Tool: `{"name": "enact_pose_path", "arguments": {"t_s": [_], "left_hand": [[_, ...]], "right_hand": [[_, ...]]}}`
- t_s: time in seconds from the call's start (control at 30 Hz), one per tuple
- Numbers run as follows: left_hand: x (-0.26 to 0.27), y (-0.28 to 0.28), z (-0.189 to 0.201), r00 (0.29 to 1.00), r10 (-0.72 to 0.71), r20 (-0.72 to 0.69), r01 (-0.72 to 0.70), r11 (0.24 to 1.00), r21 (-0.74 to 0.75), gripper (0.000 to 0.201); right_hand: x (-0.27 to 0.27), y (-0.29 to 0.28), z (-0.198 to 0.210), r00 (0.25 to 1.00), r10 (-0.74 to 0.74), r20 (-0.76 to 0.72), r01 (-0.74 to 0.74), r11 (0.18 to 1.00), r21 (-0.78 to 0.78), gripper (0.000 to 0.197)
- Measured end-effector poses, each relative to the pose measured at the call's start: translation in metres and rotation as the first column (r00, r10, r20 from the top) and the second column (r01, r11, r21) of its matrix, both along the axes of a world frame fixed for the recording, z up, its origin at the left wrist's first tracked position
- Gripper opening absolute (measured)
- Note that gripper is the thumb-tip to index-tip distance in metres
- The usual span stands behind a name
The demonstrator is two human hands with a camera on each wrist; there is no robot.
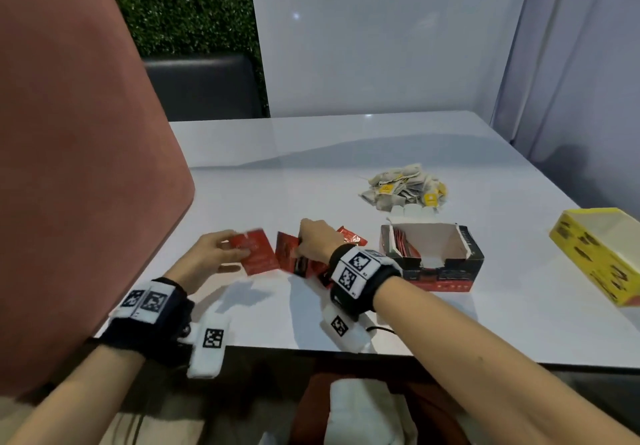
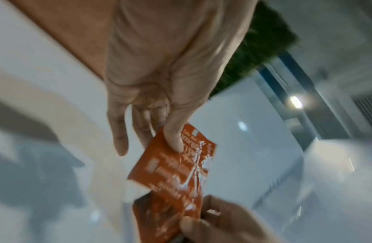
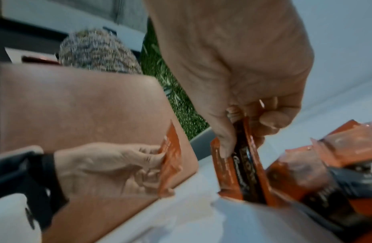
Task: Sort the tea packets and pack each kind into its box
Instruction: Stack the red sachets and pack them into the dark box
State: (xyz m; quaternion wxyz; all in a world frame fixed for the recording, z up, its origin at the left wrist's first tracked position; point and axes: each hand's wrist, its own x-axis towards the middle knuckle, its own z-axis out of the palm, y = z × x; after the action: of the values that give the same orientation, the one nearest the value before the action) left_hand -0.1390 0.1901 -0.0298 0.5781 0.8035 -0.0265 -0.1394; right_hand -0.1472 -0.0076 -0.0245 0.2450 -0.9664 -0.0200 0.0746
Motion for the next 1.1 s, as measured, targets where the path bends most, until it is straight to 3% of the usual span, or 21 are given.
{"name": "enact_pose_path", "arguments": {"t_s": [0.07, 0.13, 0.17, 0.2, 0.27, 0.3, 0.37, 0.43, 0.53, 0.63, 0.7, 0.77, 0.83, 0.9, 1.0, 1.1], "left_hand": [[-0.005, 0.004, 0.003, 0.987, 0.009, -0.159, -0.065, 0.934, -0.352, 0.028], [-0.012, 0.002, 0.004, 0.935, -0.041, -0.353, -0.206, 0.747, -0.633, 0.050], [-0.016, 0.000, 0.004, 0.903, -0.068, -0.424, -0.280, 0.656, -0.701, 0.062], [-0.020, -0.004, 0.006, 0.879, -0.072, -0.471, -0.341, 0.595, -0.728, 0.062], [-0.028, -0.014, 0.009, 0.841, -0.064, -0.537, -0.423, 0.542, -0.726, 0.053], [-0.032, -0.018, 0.009, 0.825, -0.084, -0.558, -0.437, 0.531, -0.726, 0.063], [-0.036, -0.024, 0.008, 0.813, -0.134, -0.566, -0.423, 0.532, -0.734, 0.082], [-0.041, -0.029, 0.008, 0.817, -0.163, -0.553, -0.400, 0.532, -0.747, 0.089], [-0.050, -0.041, 0.007, 0.820, -0.228, -0.525, -0.386, 0.456, -0.802, 0.085], [-0.060, -0.054, 0.011, 0.806, -0.328, -0.493, -0.371, 0.368, -0.852, 0.076], [-0.064, -0.056, 0.014, 0.807, -0.361, -0.467, -0.331, 0.378, -0.865, 0.064], [-0.064, -0.052, 0.015, 0.823, -0.358, -0.441, -0.259, 0.453, -0.853, 0.054], [-0.061, -0.045, 0.011, 0.834, -0.337, -0.436, -0.217, 0.526, -0.822, 0.061], [-0.058, -0.039, 0.007, 0.848, -0.283, -0.448, -0.234, 0.558, -0.796, 0.079], [-0.052, -0.036, 0.002, 0.855, -0.232, -0.464, -0.277, 0.552, -0.787, 0.086], [-0.052, -0.039, -0.002, 0.841, -0.223, -0.493, -0.338, 0.495, -0.800, 0.075]], "right_hand": [[-0.004, -0.006, 0.008, 0.996, -0.025, 0.088, 0.011, 0.988, 0.152, 0.027], [-0.009, -0.011, 0.018, 0.975, -0.036, 0.219, -0.024, 0.964, 0.266, 0.019], [-0.012, -0.013, 0.023, 0.957, -0.023, 0.288, -0.065, 0.953, 0.294, 0.015], [-0.015, -0.014, 0.028, 0.937, 0.004, 0.350, -0.115, 0.947, 0.299, 0.012], [-0.020, -0.017, 0.040, 0.906, 0.092, 0.414, -0.206, 0.948, 0.241, 0.013], [-0.022, -0.018, 0.047, 0.898, 0.152, 0.412, -0.250, 0.949, 0.195, 0.015], [-0.024, -0.017, 0.061, 0.887, 0.303, 0.349, -0.357, 0.929, 0.101, 0.019], [-0.024, -0.014, 0.073, 0.856, 0.452, 0.250, -0.474, 0.880, 0.032, 0.021], [-0.021, -0.004, 0.080, 0.815, 0.560, 0.149, -0.570, 0.821, 0.038, 0.018], [-0.017, 0.008, 0.075, 0.829, 0.550, 0.104, -0.559, 0.821, 0.117, 0.027], [-0.017, 0.014, 0.071, 0.831, 0.545, 0.109, -0.556, 0.820, 0.139, 0.035], [-0.016, 0.015, 0.069, 0.838, 0.527, 0.139, -0.544, 0.826, 0.147, 0.036], [-0.011, 0.009, 0.065, 0.875, 0.456, 0.160, -0.476, 0.871, 0.122, 0.031], [-0.008, -0.004, 0.059, 0.936, 0.324, 0.139, -0.324, 0.946, -0.022, 0.027], [-0.011, -0.023, 0.045, 0.975, 0.223, -0.008, -0.214, 0.922, -0.322, 0.024], [-0.017, -0.026, 0.025, 0.986, 0.106, -0.132, -0.151, 0.904, -0.400, 0.031]]}}
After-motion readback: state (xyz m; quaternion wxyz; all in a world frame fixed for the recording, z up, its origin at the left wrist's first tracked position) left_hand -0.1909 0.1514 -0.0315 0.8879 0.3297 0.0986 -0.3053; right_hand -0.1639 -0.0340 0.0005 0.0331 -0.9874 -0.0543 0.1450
